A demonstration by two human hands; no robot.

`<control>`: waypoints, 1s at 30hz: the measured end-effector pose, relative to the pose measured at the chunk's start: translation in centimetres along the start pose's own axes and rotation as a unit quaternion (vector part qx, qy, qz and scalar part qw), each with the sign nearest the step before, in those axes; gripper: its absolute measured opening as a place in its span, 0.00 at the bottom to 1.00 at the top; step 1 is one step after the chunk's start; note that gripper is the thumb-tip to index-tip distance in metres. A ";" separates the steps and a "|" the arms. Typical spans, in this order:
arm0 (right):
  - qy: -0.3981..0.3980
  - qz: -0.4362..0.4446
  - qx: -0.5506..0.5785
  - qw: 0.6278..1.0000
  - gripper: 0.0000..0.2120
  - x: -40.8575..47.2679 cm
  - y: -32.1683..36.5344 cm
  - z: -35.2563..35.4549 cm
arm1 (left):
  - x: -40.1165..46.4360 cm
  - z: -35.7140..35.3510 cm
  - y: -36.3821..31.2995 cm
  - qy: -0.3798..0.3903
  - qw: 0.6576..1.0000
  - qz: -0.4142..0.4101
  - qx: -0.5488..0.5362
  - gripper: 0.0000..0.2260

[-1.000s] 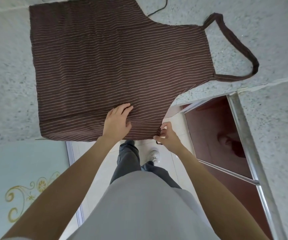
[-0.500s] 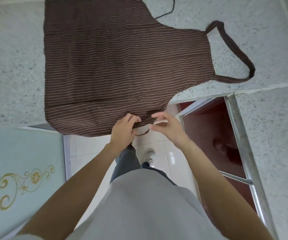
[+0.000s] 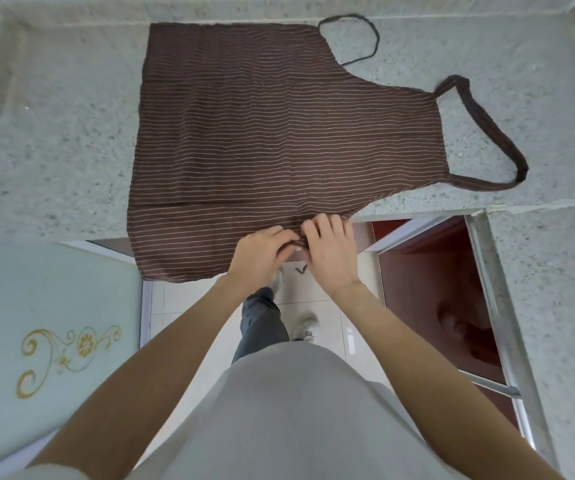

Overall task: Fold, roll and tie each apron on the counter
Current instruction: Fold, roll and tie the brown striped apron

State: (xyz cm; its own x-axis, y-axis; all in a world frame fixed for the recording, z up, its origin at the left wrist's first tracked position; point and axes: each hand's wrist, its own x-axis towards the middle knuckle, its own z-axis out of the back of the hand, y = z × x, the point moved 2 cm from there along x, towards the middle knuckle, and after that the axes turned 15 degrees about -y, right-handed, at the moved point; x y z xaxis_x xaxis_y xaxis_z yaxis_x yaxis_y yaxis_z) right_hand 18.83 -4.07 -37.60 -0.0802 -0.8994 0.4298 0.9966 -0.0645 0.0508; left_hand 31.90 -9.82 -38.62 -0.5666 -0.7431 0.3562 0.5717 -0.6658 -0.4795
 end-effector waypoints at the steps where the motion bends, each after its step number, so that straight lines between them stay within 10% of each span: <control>1: -0.010 0.008 0.006 1.000 0.12 0.1 -0.3 -0.1 | 0.0 0.2 0.0 0.007 1.000 0.001 -0.004 0.10; 9: 0.023 0.024 0.225 0.974 0.12 0.0 -4.8 2.2 | -1.5 1.3 2.0 0.161 0.986 0.043 -0.030 0.12; 21: 0.077 -0.151 0.267 0.949 0.12 -1.7 -9.0 2.4 | -8.4 9.1 8.6 0.039 0.965 0.240 0.098 0.09; 30: 0.035 -0.100 0.212 0.972 0.08 1.1 -9.1 4.7 | -6.9 12.3 7.8 -0.046 0.962 0.259 0.072 0.10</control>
State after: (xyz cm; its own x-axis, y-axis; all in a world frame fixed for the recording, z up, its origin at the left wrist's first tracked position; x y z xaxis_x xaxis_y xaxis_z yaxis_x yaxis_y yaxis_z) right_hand 9.54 -2.47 -33.37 -0.2555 -0.9153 0.3113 0.8630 -0.0708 0.5002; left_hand 47.55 -10.74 -34.98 -0.1330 -0.9761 0.1720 0.8429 -0.2027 -0.4985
